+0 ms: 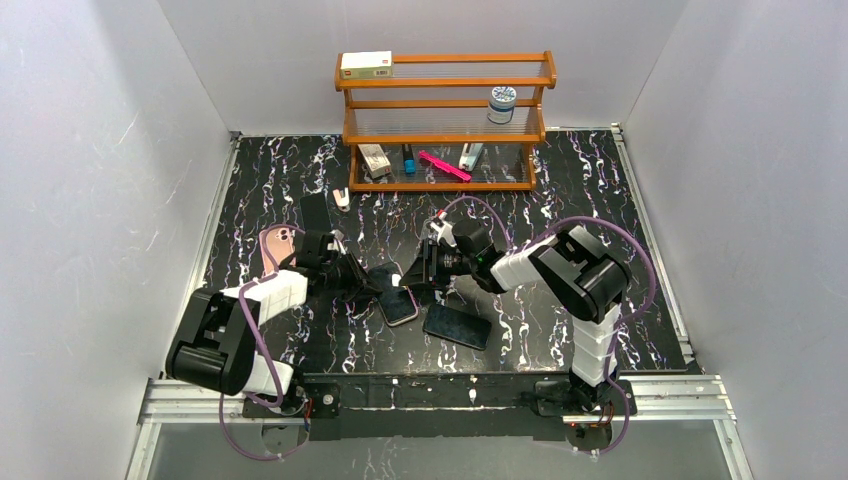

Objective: Put the phone into the phone case

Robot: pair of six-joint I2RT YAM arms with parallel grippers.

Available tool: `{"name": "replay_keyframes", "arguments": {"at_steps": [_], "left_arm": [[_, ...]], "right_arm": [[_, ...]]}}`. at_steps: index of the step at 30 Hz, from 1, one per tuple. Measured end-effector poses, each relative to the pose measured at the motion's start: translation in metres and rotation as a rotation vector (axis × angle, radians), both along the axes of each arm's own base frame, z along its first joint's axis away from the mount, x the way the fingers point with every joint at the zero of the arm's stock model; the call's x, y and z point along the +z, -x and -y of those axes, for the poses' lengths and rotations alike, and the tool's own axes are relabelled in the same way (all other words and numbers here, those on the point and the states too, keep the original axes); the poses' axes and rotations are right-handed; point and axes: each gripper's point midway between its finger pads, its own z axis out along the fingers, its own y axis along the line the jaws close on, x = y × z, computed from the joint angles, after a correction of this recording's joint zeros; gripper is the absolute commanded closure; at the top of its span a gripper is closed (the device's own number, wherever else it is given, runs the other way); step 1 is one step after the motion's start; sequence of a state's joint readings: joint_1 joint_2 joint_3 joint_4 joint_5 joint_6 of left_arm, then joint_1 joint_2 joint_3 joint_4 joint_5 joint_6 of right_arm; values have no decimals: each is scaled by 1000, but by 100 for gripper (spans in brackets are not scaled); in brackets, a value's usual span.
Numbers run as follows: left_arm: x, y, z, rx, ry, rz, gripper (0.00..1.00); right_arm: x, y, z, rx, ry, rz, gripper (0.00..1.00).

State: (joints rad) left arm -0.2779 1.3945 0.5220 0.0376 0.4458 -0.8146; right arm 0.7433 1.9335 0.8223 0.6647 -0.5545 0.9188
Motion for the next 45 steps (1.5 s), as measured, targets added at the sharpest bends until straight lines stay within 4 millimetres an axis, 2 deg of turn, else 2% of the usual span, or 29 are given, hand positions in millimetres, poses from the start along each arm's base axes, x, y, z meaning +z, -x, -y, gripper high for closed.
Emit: {"name": "replay_keyframes", "arguments": {"at_steps": [6, 11, 21, 30, 36, 38, 45], "left_arm": [[0, 1, 0, 12, 19, 9, 81], [0, 2, 0, 26, 32, 20, 85], [0, 1, 1, 26, 41, 23, 91], [0, 4, -1, 23, 20, -3, 69], [-1, 22, -1, -17, -19, -62, 65], [-2, 24, -3, -18, -28, -69, 65], [-2, 26, -2, -23, -17, -69, 81]], "right_arm": [[1, -1, -2, 2, -45, -48, 49], [3, -1, -2, 7, -61, -60, 49], [-6, 0, -2, 66, 23, -33, 46], [-7, 2, -4, 110, 121, 43, 41], [-6, 4, -5, 122, 153, 80, 39], [-6, 5, -5, 122, 160, 88, 39], [-6, 6, -5, 121, 156, 76, 39]]}}
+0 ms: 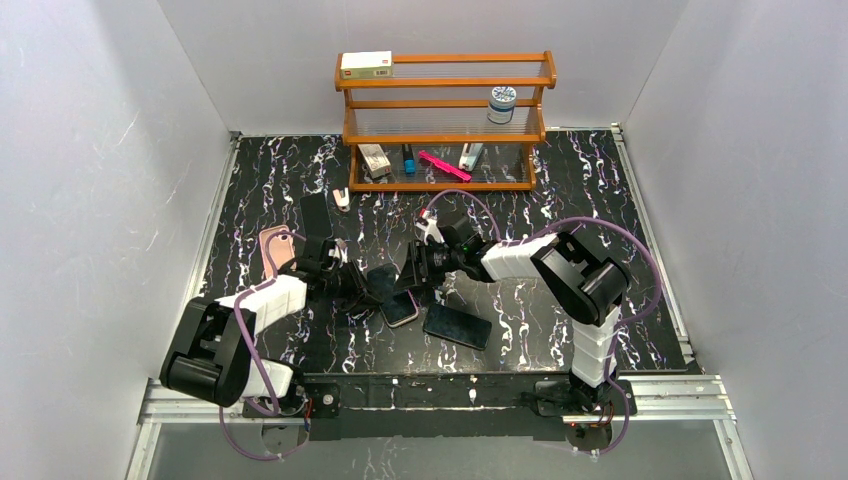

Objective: Put the phone into the phone case

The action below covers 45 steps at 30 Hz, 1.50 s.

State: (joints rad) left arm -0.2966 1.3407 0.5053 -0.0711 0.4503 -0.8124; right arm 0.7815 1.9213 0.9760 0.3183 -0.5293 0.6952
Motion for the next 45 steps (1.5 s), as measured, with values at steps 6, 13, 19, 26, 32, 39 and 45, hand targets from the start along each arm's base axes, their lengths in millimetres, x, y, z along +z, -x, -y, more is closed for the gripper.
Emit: {"name": "replay_keyframes", "arguments": {"at_steps": [6, 13, 19, 26, 32, 39, 45], "left_arm": [[1, 0, 3, -7, 26, 12, 89], [3, 1, 4, -9, 44, 12, 89], [4, 2, 4, -10, 48, 14, 88], [4, 2, 5, -5, 59, 24, 87], [4, 3, 5, -5, 60, 21, 87], [5, 3, 4, -1, 61, 25, 66], [18, 3, -3, -22, 25, 49, 32]], "right_arm": [[3, 7, -1, -12, -41, -56, 40], [10, 7, -2, -40, -100, -115, 47], [6, 9, -4, -44, -106, -143, 54], [-6, 13, -5, -29, -108, -178, 63], [-4, 14, -6, -20, -121, -191, 85], [3, 15, -8, -13, -161, -198, 99], [11, 17, -5, -16, -178, -200, 99]]}}
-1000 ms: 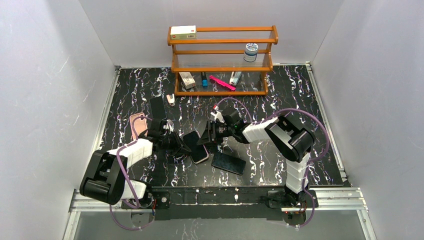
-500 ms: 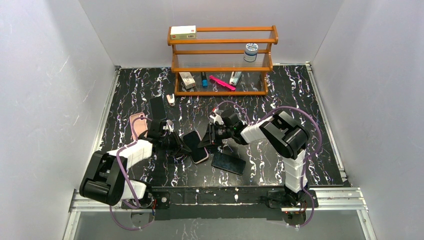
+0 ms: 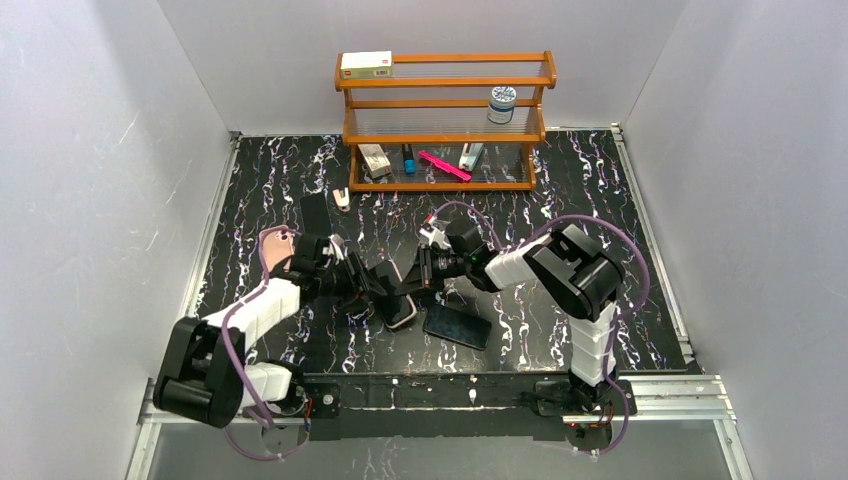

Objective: Put the phone into the phone case

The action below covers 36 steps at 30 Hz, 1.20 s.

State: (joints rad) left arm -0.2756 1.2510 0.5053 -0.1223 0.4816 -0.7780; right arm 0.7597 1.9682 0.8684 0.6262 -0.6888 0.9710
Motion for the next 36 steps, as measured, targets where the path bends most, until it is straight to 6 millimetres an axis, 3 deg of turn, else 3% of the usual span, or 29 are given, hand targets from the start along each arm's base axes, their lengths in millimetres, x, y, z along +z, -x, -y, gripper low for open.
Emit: {"name": "replay_keyframes", "arguments": {"at_steps": [3, 8, 13, 18, 25, 31, 36], "left_arm": [[30, -14, -2, 8, 13, 96, 20], [83, -30, 0, 26, 69, 267, 12], [111, -29, 8, 28, 160, 324, 10], [150, -31, 19, 21, 289, 411, 13], [204, -32, 30, 6, 458, 544, 23], [208, -29, 35, 7, 544, 531, 47], [214, -30, 37, 7, 585, 534, 61]], "right_arm": [[16, -9, 5, -16, -29, 18, 99], [57, -32, 18, -70, -97, 69, 99], [104, -43, 33, -111, -182, 117, 99], [141, -33, 40, -108, -281, 133, 99], [183, -21, 42, -81, -435, 111, 99], [208, -18, 43, -71, -530, 116, 99], [212, -17, 44, -70, -546, 108, 99]]}}
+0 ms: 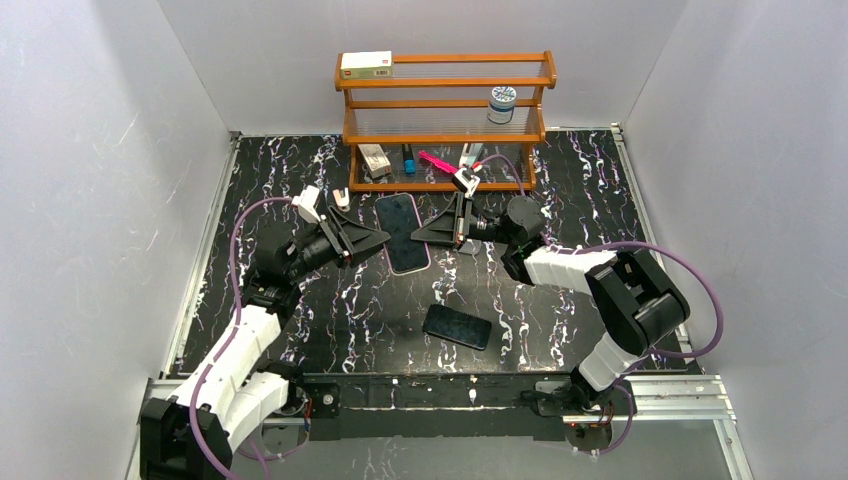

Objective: Put the phone into the phone case

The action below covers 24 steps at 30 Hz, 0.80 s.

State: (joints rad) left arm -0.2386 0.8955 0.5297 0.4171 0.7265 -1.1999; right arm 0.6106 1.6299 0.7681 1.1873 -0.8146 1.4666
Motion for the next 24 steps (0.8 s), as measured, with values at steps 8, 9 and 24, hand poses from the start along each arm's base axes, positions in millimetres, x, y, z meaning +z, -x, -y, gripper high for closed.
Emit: {"name": "replay_keyframes", "arguments": {"at_steps": [8, 9, 24], "left_arm": [[4, -2, 3, -11, 39, 2, 98], [3, -3, 3, -12, 41, -3, 100], [-21, -6, -3, 10, -88, -31, 55]], "right_arm": [[-8, -3, -2, 4, 4, -30, 99], [-9, -3, -3, 5, 5, -32, 95], [-28, -6, -8, 10, 34, -65, 99]]}}
